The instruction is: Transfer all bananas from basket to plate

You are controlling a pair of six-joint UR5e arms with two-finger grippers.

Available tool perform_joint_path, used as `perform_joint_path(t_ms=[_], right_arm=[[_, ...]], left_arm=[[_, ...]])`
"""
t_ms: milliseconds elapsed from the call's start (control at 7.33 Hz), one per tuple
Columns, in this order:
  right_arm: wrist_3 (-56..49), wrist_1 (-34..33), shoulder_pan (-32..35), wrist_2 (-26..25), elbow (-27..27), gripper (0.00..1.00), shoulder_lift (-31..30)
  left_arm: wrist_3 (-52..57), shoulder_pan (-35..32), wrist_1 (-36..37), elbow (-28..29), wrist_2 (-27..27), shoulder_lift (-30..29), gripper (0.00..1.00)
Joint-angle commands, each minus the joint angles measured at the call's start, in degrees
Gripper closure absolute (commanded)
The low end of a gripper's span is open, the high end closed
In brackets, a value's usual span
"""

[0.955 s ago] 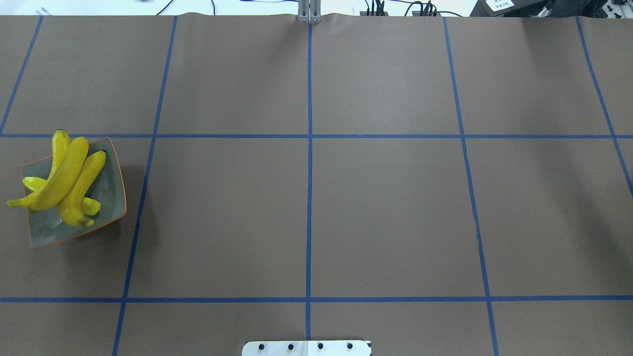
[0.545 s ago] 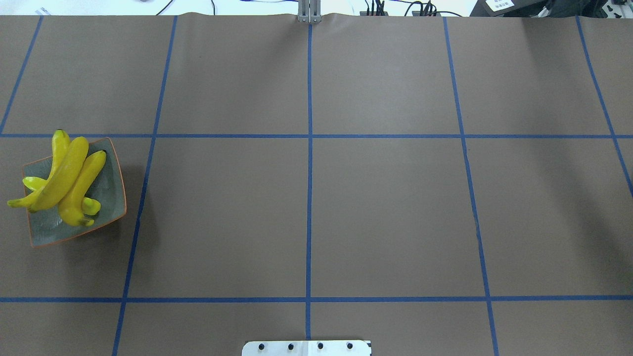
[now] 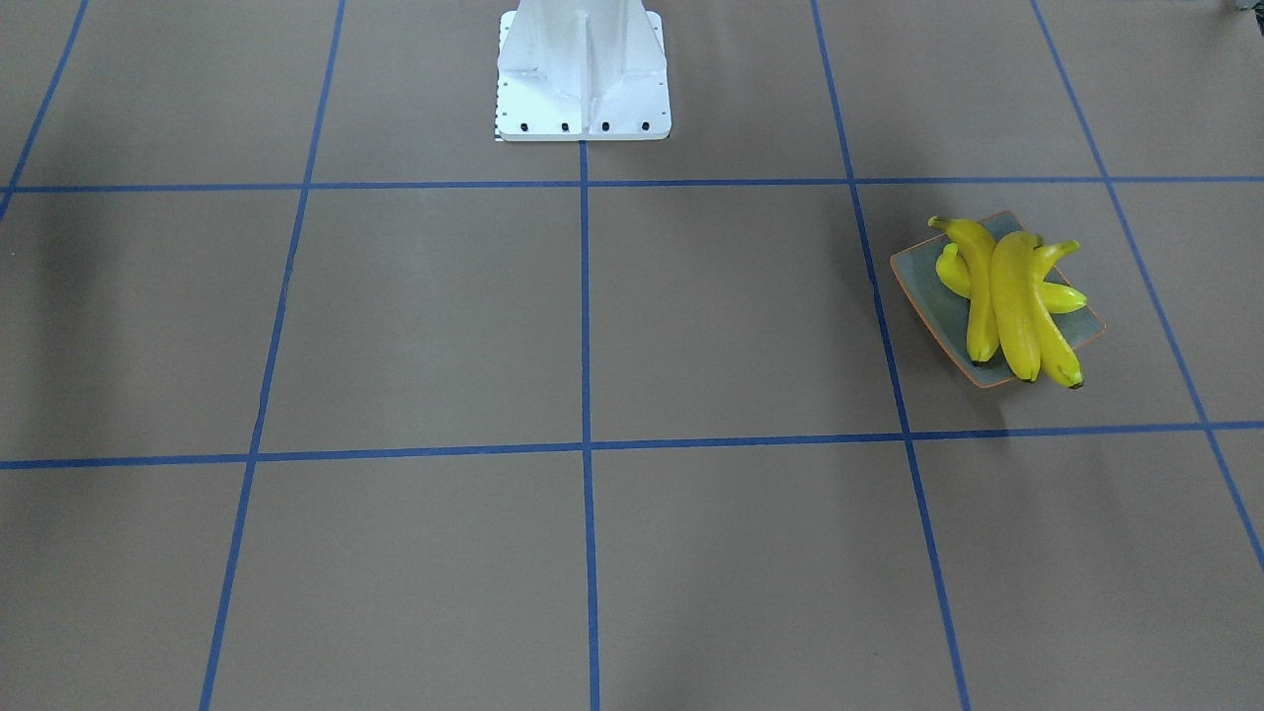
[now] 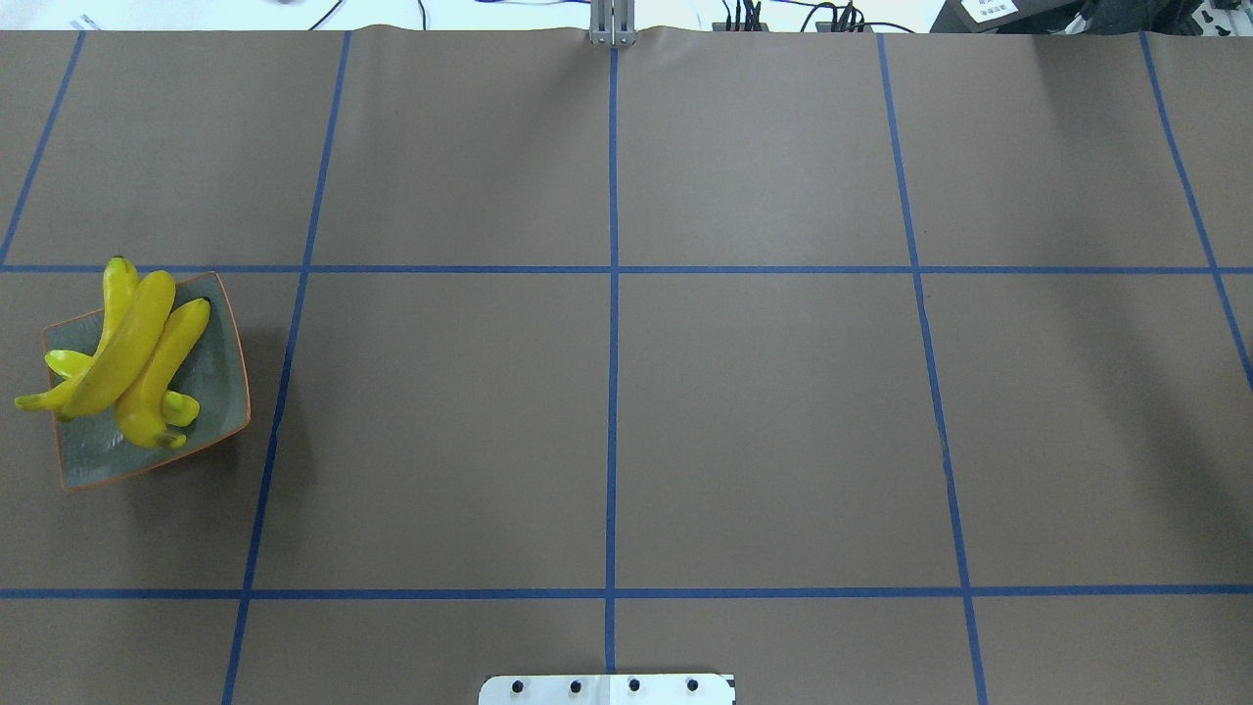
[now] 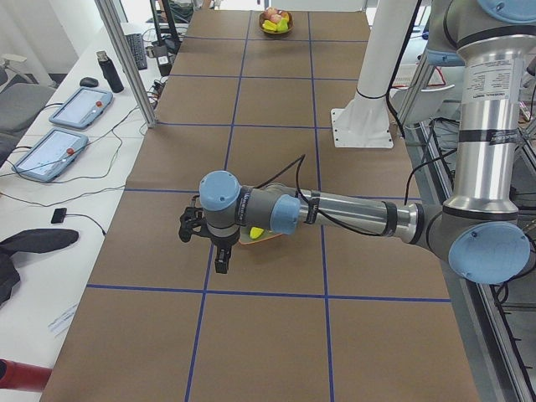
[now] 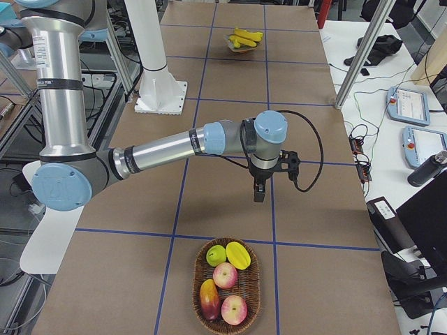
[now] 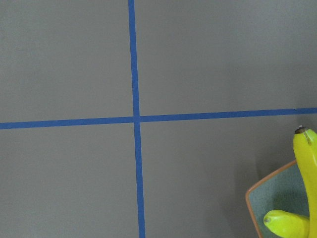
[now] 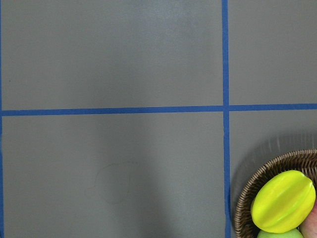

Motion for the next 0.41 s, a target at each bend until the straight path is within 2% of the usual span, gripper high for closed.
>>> perform_joint_path(t_ms=[0,273], right_arm=[[0.00,0.00,0.03,0.00,-0.02,0.00,0.05],[0.00,0.00,0.03,0.00,-0.10,0.00,0.14]], left_arm=[[0.00,0.03,-0.04,-0.40,0.01,-0.04,0.00],[0.00,0.03,-0.04,-0.83,-0.08,-0.04,0.00]])
